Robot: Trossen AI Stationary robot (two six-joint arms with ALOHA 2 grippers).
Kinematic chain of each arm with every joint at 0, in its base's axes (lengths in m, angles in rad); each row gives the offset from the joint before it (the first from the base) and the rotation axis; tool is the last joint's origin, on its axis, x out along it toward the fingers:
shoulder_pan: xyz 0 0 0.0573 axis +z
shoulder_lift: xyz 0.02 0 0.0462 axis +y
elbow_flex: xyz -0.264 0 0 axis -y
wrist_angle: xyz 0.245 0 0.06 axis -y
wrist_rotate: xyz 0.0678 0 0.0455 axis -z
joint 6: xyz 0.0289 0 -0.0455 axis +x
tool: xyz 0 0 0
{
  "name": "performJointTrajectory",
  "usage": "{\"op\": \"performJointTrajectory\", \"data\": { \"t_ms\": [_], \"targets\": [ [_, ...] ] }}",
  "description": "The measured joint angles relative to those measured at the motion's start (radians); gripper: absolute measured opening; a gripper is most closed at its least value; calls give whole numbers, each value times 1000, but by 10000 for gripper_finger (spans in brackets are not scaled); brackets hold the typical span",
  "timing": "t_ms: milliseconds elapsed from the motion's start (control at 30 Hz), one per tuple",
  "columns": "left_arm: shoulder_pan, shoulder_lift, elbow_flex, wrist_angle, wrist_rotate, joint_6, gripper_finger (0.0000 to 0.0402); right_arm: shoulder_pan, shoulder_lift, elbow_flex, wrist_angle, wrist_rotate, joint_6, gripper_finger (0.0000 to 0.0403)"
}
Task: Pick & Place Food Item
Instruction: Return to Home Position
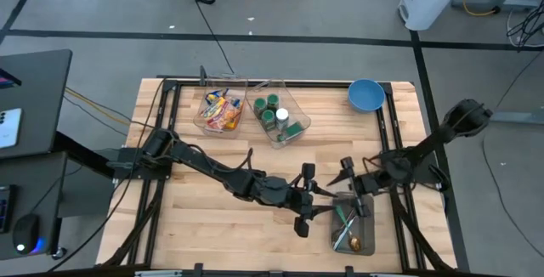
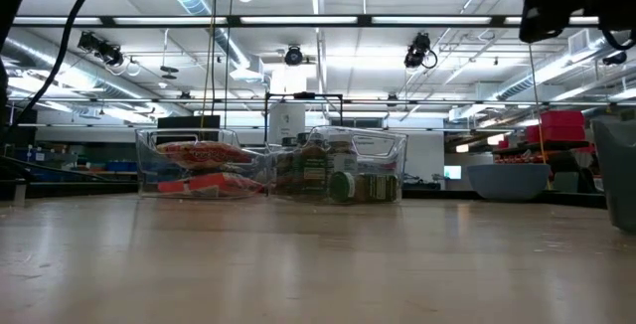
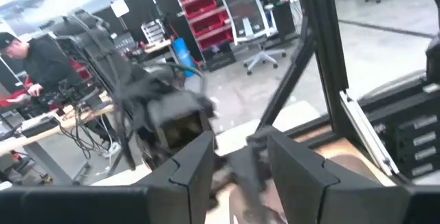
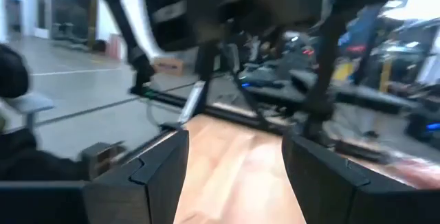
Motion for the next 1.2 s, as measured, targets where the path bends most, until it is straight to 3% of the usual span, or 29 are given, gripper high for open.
{"op": "performJointTrajectory", "data": {
  "t_ms": [300,600,800,1200],
  "targets": [
    [-2,0,0,-18,-1,-11,144,-5,-305,-78,-97,-17,-50,244],
    [-2,0,0,-16,-1,-13,144,26,-648,-103,-558,-34,77,244],
    [-2,0,0,-16,-1,-13,144,36,-826,-103,-733,-47,52,244],
    [2,0,0,-15,0,-25,144,26,-965,-103,-866,31,80,244]
  ]
}}
